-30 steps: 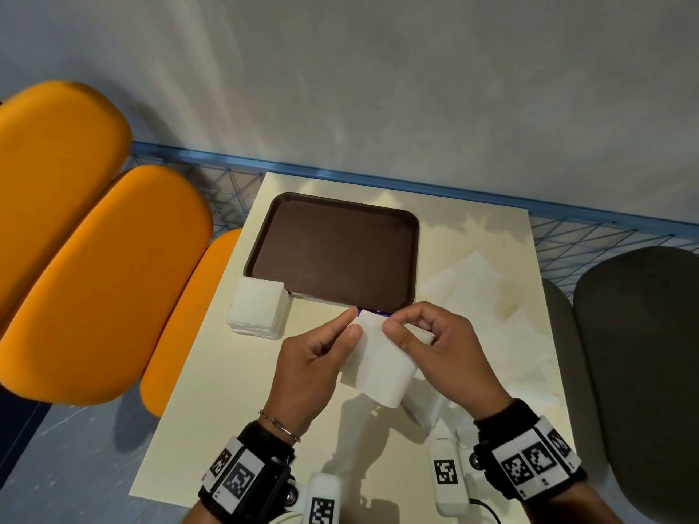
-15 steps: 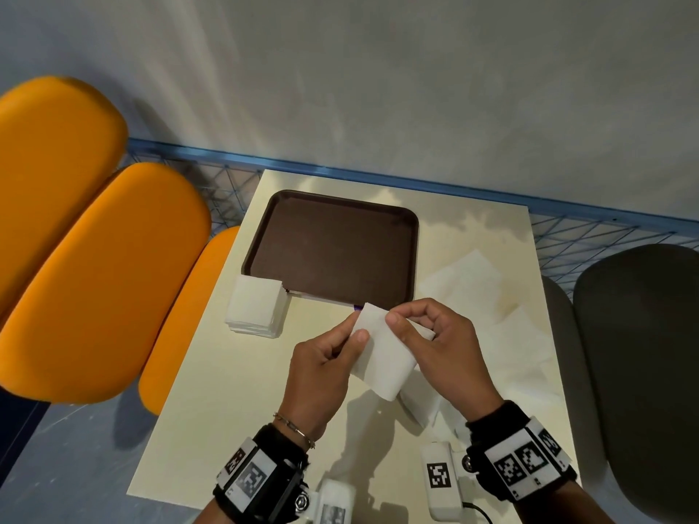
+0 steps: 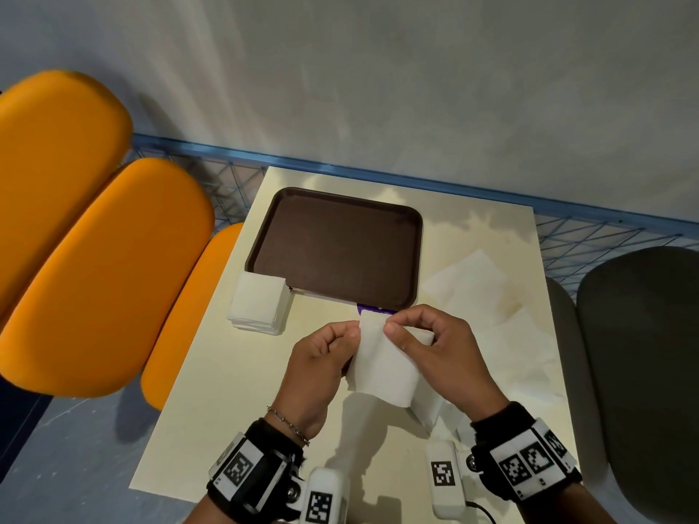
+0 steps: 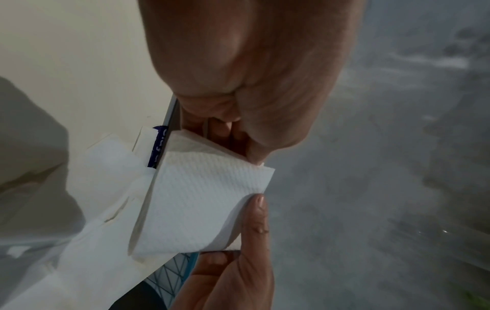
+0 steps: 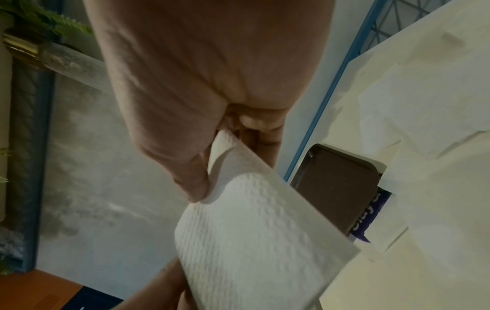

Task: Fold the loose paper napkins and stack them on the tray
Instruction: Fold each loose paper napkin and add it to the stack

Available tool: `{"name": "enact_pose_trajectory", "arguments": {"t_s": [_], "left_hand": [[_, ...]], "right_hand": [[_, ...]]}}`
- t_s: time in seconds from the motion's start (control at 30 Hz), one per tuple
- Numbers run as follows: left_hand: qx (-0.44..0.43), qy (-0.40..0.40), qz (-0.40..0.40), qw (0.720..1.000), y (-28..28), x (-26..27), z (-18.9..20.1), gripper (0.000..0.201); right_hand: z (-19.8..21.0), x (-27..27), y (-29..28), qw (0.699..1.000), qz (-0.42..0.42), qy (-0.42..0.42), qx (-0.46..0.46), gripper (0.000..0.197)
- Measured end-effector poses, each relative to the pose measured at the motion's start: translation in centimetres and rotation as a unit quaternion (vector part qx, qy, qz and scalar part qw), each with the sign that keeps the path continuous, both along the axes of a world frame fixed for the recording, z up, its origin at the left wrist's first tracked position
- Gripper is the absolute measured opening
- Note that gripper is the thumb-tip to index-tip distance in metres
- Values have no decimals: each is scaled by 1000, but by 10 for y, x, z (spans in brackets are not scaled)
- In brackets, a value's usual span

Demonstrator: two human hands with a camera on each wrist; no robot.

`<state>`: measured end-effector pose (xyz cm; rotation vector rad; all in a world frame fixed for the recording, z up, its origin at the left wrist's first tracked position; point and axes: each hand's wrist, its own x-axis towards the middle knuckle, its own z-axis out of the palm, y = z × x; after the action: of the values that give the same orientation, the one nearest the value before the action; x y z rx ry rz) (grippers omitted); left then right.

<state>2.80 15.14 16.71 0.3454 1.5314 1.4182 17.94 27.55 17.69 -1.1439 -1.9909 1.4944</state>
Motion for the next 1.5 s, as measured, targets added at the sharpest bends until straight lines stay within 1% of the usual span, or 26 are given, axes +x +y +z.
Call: {"name": "enact_pose_trajectory", "arguments": {"t_s": [0.17,0.4,0.6,0.83,0.9,1.03,1.17,1.23,1.33,1.43,1.5], "left_hand": [[-2,-8,-20,1000,-1,1,1,23],[6,-12,-34,999,-2,1,2,32],[20,45,-59,997,-3,2,-3,23],[12,87,-52,995,-2,2,-5,23],[9,90,-44,995,-2,3,-6,23],[-10,91,-11,996,-1,0,-9,22],[-15,85,7,996,-3,-5,-8,23],[-14,88,10,996,-5,-6,-8,23],[-11,92,12,996,-7,-8,-8,23],[-11,96,17,995,-9,-9,-9,23],[-12,113,20,993,-11,-11,-10,23]], "right_hand": [[-1,-1,-1,1000,-3,-8,-3,5],[-3,-2,0,1000,-9,-24,14,4],[-5,-4,-2,1000,-17,-22,5,7],[-2,-6,-4,1000,-14,-19,-3,6],[-2,-6,-5,1000,-15,-9,-16,8],[0,-4,-6,998,-14,20,-55,21],[2,1,-1,996,-39,38,-76,15],[4,3,0,992,-50,59,-102,14],[6,3,3,985,-63,76,-139,16],[4,2,5,982,-71,68,-162,18],[2,0,3,979,-76,68,-174,20]]}}
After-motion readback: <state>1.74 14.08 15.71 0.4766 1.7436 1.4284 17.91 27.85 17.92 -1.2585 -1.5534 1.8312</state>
